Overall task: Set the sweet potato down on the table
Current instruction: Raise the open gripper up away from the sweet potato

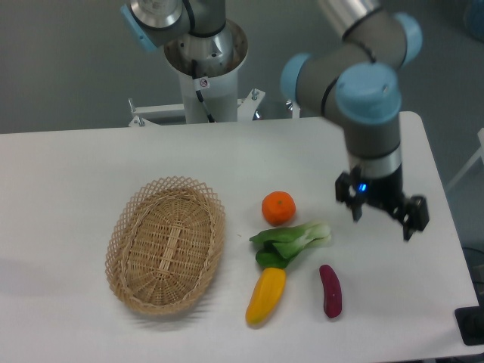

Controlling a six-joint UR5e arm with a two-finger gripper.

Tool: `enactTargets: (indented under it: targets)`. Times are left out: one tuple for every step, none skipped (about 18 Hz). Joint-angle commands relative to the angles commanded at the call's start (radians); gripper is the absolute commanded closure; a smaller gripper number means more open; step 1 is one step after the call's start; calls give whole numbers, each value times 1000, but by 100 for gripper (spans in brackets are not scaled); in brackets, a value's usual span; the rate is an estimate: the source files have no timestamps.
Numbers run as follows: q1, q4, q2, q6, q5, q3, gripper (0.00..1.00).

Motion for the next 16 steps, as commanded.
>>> enactTargets:
  targets:
    - [18,-37,18,64,-6,-2,0]
    - [41,-62,32,121,-18,-3,0]
    - [67,-77,49,163,-40,-11,0]
    - [89,-86,61,189,-66,-18,0]
    - [106,-91,72,200,-90,-23,0]
    - [123,-102,80,207,-110,-26,0]
    - [137,-114,83,218,-121,-25,0]
    - [143,-122,85,232,-124,-25,0]
    - [149,-123,89,250,-124,-26,0]
    - [151,-125,91,267,-126,-25,0]
    - [152,-129,91,272,-126,-25,0]
    - [152,-131,91,272,-126,-26,0]
    - [152,-131,91,270,-126,-26,0]
    - [152,-131,91,272,-127,-26,0]
    - [152,-131,91,270,-129,-28,0]
    - [152,-129,91,270,-134,-28,0]
